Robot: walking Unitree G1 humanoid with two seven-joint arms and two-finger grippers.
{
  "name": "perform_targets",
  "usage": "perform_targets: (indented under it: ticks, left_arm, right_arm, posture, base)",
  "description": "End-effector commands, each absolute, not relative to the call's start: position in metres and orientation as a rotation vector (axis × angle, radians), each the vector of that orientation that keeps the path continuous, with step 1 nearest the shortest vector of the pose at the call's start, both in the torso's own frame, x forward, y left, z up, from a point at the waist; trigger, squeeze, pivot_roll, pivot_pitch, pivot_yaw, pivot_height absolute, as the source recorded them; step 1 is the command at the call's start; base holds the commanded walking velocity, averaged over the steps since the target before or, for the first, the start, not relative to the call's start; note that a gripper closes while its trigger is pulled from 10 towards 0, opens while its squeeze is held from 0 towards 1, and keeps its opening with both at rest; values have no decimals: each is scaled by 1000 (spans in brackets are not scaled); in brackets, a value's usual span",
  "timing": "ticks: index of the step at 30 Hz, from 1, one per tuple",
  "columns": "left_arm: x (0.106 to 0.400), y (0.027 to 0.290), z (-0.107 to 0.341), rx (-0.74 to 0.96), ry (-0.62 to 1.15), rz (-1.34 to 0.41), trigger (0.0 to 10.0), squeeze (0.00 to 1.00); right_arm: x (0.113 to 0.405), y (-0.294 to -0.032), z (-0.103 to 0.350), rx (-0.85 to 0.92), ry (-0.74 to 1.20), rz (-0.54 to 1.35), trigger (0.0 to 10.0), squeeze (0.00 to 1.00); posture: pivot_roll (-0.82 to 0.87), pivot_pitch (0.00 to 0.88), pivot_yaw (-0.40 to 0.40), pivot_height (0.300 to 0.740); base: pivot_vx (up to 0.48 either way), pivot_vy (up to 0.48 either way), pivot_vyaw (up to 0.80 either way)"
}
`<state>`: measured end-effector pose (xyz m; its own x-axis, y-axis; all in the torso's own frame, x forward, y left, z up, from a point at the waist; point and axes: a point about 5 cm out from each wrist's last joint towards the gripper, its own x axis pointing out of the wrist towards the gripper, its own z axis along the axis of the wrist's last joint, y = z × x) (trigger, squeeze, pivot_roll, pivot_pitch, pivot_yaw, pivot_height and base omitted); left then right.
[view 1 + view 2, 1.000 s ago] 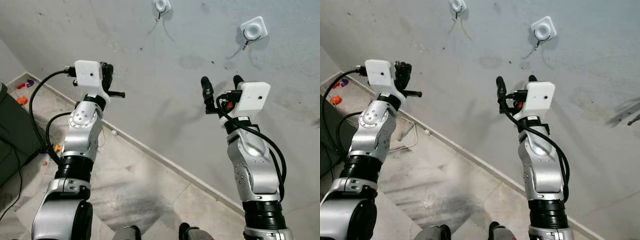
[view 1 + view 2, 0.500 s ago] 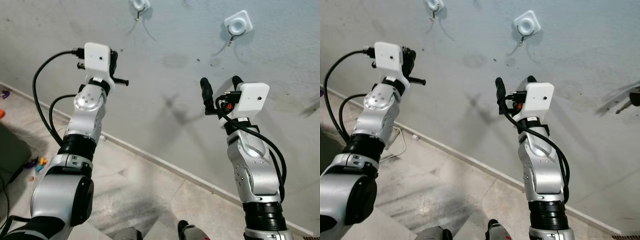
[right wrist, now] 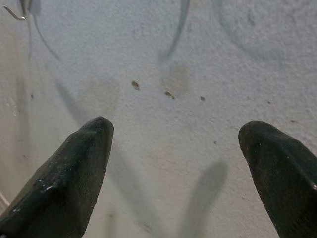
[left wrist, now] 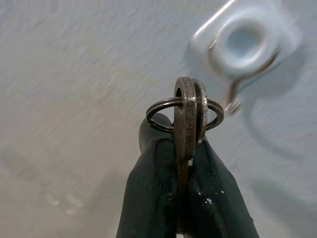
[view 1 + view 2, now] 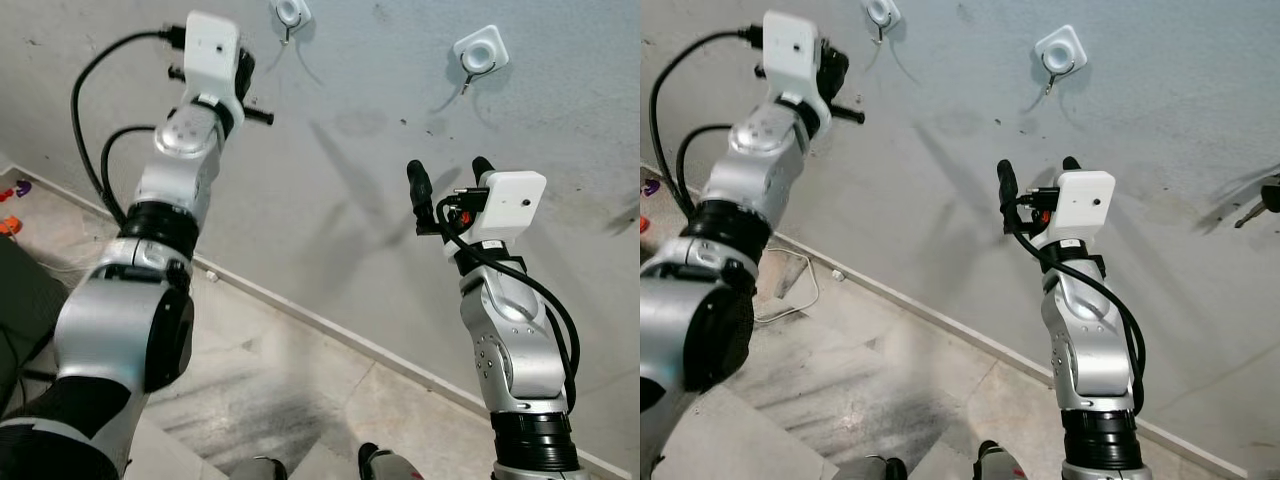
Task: Hang keys on a hook
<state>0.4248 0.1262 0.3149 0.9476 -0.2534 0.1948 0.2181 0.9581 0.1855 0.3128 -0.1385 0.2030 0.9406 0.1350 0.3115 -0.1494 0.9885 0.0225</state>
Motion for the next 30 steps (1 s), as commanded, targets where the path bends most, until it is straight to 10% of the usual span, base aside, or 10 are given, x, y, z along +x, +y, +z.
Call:
perform_targets:
  ticks: [1,30]
  left_arm:
    - [426,128,318,154,-188,-241,10000,0]
    - [425,96,346,93,-151,-409,10000,0]
  right_arm:
    - [311,-134,208,46,-334,156,10000,0]
    - [308,-133,207,49,-337,146,10000,0]
  posture:
    - [-99,191,80,740]
    - [-113,191,109,740]
  base:
    - [0,0,0]
    - [0,0,0]
